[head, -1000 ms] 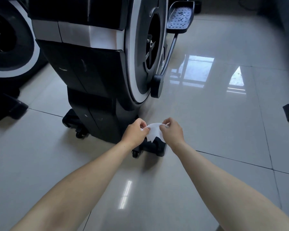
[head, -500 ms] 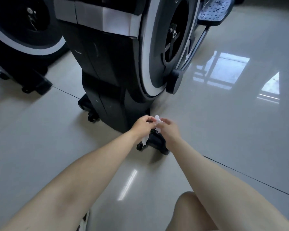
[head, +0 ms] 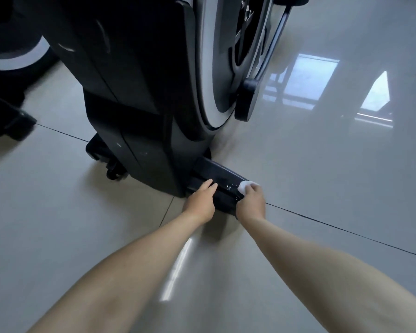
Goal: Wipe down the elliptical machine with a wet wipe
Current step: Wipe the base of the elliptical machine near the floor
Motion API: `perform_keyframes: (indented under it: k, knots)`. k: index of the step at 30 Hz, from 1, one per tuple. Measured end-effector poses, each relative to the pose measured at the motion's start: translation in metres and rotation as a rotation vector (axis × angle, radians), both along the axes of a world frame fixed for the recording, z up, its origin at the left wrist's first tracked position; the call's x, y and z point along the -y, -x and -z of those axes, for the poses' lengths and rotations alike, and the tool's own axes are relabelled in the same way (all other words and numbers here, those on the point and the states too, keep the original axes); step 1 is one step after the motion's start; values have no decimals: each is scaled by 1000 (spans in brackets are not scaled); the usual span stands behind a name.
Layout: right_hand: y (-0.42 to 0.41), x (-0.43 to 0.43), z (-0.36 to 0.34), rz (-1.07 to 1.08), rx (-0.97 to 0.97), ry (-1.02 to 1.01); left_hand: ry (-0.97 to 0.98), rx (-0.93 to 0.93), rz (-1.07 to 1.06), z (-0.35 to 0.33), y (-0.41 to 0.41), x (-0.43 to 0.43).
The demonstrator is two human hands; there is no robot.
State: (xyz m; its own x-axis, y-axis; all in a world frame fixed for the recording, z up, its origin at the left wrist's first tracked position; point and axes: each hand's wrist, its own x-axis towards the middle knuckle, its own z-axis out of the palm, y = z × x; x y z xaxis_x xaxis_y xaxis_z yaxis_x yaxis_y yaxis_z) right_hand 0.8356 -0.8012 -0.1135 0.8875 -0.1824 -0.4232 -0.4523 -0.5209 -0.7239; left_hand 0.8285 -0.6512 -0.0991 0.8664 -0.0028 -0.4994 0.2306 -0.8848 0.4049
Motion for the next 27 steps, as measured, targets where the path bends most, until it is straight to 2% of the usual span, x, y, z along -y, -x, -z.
perform_keyframes:
  k: [4, 7, 9, 12, 15, 18, 22, 25, 27]
  knots:
    - [3, -17, 12, -307, 105, 85, -113, 33, 89, 7, -1, 4]
    - [-3, -22, 16, -556, 172, 135, -93, 44, 92, 12, -4, -1]
    - [-7, -13, 19, -638, 178, 272, -78, 35, 90, 12, -5, -6]
    - [-6, 10, 25, -456, 114, 423, -106, 6, 88, 7, -5, -5]
    - [1, 17, 31, -306, 94, 435, -132, -8, 89, 6, -4, -1]
    - [4, 7, 32, -408, 78, 423, -128, -6, 92, 10, -5, -2]
    - [-1, -11, 23, -643, 164, 355, -105, -9, 90, 13, -4, -3]
    - [0, -8, 24, -615, 146, 387, -110, -19, 87, 11, -5, -1]
    - [1, -1, 26, -468, 88, 438, -138, -36, 88, 8, -6, 0]
